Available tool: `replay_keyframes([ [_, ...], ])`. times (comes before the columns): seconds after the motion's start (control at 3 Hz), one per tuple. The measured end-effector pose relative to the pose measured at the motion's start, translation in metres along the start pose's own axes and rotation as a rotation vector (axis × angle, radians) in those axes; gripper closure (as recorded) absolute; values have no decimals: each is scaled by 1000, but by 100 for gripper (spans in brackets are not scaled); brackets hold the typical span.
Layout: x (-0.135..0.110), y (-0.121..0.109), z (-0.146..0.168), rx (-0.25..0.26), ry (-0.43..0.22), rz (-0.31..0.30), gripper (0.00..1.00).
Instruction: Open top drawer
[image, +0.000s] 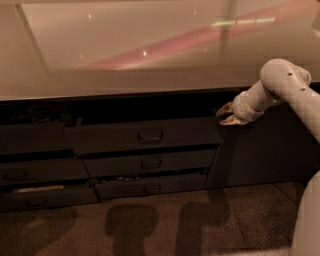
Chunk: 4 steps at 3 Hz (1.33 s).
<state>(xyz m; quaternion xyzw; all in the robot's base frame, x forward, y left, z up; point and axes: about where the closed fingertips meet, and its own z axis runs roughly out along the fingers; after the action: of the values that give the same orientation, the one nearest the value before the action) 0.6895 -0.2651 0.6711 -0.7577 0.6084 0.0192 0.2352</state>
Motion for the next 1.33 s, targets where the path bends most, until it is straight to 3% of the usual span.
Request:
replay_keyframes([
  [1.33,-3,14,-2,-8,5,-6,100],
])
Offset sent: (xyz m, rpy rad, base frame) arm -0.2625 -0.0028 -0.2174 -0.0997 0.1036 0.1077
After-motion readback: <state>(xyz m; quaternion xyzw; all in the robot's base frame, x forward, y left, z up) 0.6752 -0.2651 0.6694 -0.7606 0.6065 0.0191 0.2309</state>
